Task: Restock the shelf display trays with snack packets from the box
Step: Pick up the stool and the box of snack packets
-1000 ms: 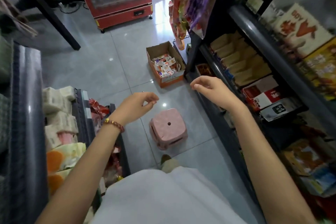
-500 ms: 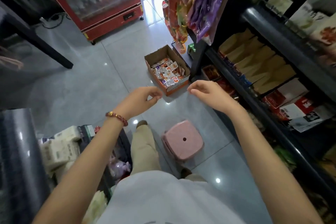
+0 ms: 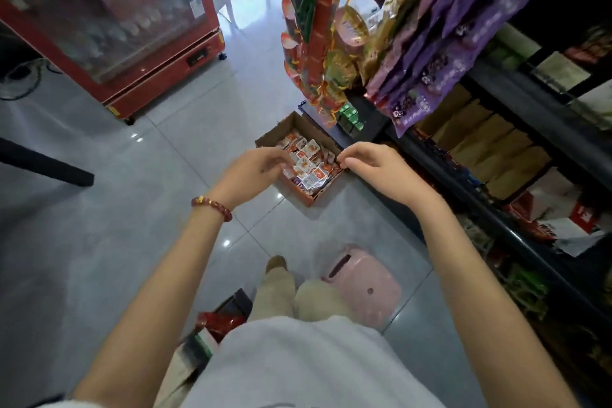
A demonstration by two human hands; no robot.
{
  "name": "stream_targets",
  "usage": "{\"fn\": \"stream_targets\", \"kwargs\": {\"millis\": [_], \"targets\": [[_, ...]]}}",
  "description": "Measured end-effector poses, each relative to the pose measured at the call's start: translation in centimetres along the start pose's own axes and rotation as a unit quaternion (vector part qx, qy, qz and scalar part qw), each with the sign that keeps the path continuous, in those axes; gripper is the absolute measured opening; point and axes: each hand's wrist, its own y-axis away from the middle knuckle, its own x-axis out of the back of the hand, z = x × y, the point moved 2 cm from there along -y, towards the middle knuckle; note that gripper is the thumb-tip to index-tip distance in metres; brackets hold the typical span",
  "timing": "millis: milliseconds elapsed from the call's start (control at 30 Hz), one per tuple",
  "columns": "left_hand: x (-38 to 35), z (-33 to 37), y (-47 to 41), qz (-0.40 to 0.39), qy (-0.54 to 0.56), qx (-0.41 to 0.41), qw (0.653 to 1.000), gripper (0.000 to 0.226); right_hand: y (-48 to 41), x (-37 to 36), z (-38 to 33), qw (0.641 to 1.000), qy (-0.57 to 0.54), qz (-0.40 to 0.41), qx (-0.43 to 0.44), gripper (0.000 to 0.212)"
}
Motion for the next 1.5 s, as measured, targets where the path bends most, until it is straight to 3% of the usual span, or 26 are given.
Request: {"fn": "stream_targets", "kwargs": {"millis": [467,800,1000,1133,1300,1367,1500], "targets": [[9.8,-6.9,-10.4,-0.042,0.018,-0.058,0.997,0.02,-12.8,-1.9,-2.5,0.998,-0.055,0.014,-0.039,0.015],[17.0,-9.5,-25.2,-0.177,-0.086,-0.082,0.977,0.026,-28.8,-1.1,-3.7,0.99,-0.107,0.019,-0.093,0.016],[19.6,-12.1,-33.0,-0.233,-0.035,-0.103,0.966,0.027,-34.4,-2.5,-1.7,0.966,-0.186,0.022,-0.178,0.021],[17.4,-16.7,-39.5,-0.296,-0.025,-0.106,0.949,0.024,-37.1,-7.0,3.4,0.909,-0.293,0.084,-0.283,0.02],[8.7,-25.6,-45.7,-0.362,-0.003,-0.036,0.932,0.029,-39.0,-15.4,13.3,0.771,-0.412,0.236,-0.425,0.024],[4.3,-29.2,-47.5,-0.361,0.006,0.006,0.933,0.029,-39.7,-18.7,18.2,0.723,-0.42,0.279,-0.471,0.024],[-4.8,-37.3,-50.8,-0.316,0.005,0.113,0.942,0.021,-40.8,-23.7,27.8,0.684,-0.377,0.352,-0.516,0.023]]}}
